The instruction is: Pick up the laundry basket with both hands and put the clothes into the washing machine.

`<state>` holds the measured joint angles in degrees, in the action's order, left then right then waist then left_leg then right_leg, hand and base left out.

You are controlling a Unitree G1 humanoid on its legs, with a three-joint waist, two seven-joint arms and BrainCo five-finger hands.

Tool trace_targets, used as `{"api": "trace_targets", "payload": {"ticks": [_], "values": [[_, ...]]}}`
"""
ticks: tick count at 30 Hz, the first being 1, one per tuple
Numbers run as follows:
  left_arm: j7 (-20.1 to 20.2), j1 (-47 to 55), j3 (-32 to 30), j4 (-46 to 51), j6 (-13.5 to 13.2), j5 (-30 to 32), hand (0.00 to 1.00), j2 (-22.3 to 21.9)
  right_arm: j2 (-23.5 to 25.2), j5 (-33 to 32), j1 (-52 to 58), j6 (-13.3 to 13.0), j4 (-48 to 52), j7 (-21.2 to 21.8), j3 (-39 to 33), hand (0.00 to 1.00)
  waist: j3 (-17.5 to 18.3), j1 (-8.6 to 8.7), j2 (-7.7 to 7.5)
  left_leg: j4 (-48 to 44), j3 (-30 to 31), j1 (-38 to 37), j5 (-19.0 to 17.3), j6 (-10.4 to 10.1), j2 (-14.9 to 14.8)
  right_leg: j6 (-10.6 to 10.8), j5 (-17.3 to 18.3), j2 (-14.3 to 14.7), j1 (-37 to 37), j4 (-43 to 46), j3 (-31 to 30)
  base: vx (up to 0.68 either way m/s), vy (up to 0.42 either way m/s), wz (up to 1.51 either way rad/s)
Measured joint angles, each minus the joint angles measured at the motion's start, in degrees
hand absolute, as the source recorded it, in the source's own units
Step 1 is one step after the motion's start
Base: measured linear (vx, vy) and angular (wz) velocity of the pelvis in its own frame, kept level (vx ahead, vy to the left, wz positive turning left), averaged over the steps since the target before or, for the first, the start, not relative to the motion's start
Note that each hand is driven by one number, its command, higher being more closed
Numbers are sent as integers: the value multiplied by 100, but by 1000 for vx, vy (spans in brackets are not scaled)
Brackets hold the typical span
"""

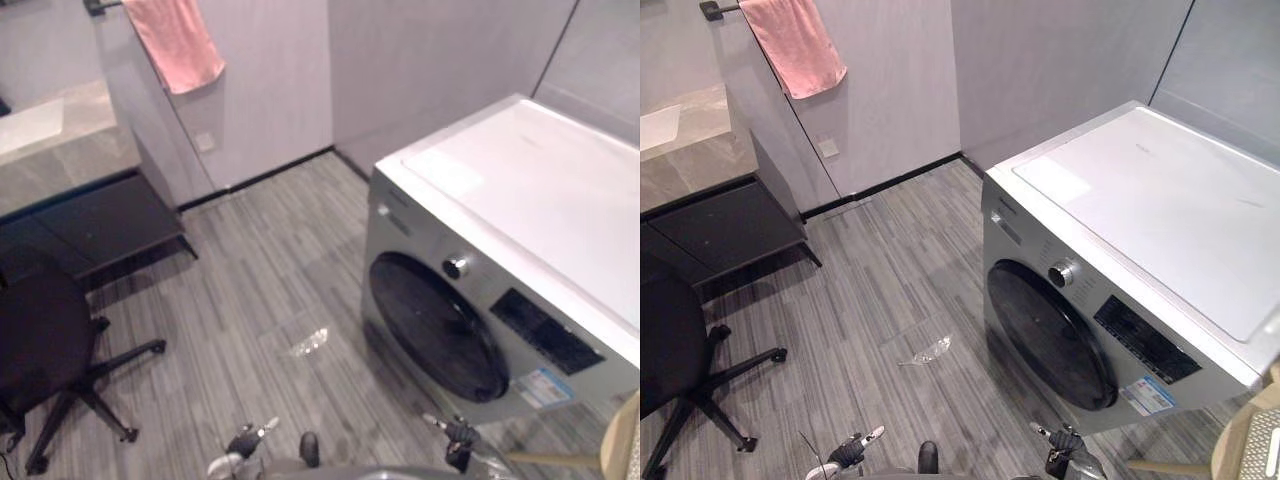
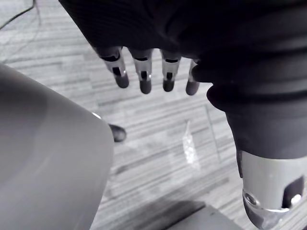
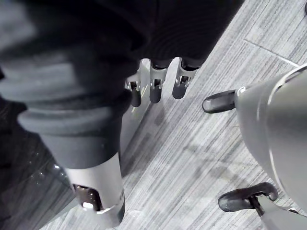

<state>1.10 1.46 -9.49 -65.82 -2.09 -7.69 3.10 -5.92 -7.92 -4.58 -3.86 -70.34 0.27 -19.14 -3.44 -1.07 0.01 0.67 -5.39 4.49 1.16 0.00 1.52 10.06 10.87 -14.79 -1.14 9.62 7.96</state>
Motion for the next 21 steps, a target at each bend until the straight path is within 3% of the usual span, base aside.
{"api": "trace_targets", "payload": {"ticks": [1, 2, 3, 4, 5, 7, 8, 11, 12, 14, 15, 17, 21], "values": [[-5, -3, 92, 0, -7, 4, 0, 55, -13, -1, 14, 1, 5, -2, -1, 0, -8, 12, -105, -36, 21, -45, -153, 140, 219, 85, 69, -288, -39, 350, -54, 282, 182, -1], [-15, -25, 170, -5, -10, 10, 0, 44, -14, -10, 7, -1, 8, -2, 3, 0, -7, 10, -80, -45, 46, -63, -205, 170, 286, 126, 72, -381, -175, 739, -91, 227, 133, 13], [-18, -33, 396, -6, -12, 80, 0, 83, 30, -57, 13, -2, 12, -3, 46, 0, -29, 31, -61, -101, 88, -112, -268, 230, 287, -81, -54, -403, -606, 1664, -228, 268, 114, 19], [-17, -53, 522, -2, -13, 119, 0, 141, 85, -69, 26, -2, 13, -3, 65, 0, 1, 36, 7, -175, 137, -197, -236, 244, 270, -221, -144, -397, -733, 2042, -268, 440, 107, 58], [-19, -97, 776, 8, -27, 161, 0, 178, 261, -193, 41, -3, 11, 2, 125, 0, -53, 62, -80, -318, 374, -331, -339, 284, 227, -381, -59, -290, -938, 2818, -408, 373, 58, 62], [-24, -138, 789, 10, -36, 161, 0, 205, 314, -289, 34, -14, 11, 0, 134, 0, -71, 48, -66, -310, 462, -412, -386, 292, 145, -396, 166, -75, -1025, 2978, -441, 282, -29, 48], [-27, -158, 784, 7, -37, 163, 0, 198, 310, -326, -38, -36, 23, 1, 133, 0, -93, 48, -56, -295, 622, -495, -400, 294, 11, -427, 366, 270, -1131, 2816, -303, 296, -82, 31], [-10, -152, 777, 1, -36, 183, 0, 160, 286, -323, -55, -123, 132, -2, 127, 0, -184, 112, 60, -286, 737, -639, -458, 211, -231, -456, 353, 733, -1213, 1802, -81, 176, -100, 30], [-4, -130, 750, -27, -36, 215, 0, 185, 298, -322, -17, -131, 154, -2, 85, 0, -209, 207, 31, -291, 841, -704, -592, 92, -291, -448, 43, 856, -1212, 880, -48, 201, -176, 37], [2, -137, 703, -58, -35, 330, 0, 207, 326, -289, 100, -121, 143, -8, -78, 0, -190, 295, -162, -337, 927, -746, -798, -23, -287, -486, -868, 869, -1135, 229, -79, 200, -197, 42], [5, -151, 662, -98, -40, 417, 0, 226, 314, -271, 200, -116, 134, -12, -307, 0, -201, 331, -96, -351, 984, -740, -819, -101, -382, -583, -1058, 979, -952, -15, 23, 203, -197, 21], [9, -161, 631, -170, -39, 552, 0, 172, 310, -270, 187, -100, 83, -25, -551, 0, -290, 357, 0, -278, 934, -802, -885, -209, -481, -715, -922, 1080, -1027, 223, 87, 174, -144, 4], [8, -199, 395, -183, -38, 657, 0, 136, 325, -275, 284, -57, 83, -25, -697, 0, -323, 530, -4, -20, 1038, -1025, -941, -360, -656, -822, -324, 1156, -1128, 806, 296, 144, -128, 17]]}}
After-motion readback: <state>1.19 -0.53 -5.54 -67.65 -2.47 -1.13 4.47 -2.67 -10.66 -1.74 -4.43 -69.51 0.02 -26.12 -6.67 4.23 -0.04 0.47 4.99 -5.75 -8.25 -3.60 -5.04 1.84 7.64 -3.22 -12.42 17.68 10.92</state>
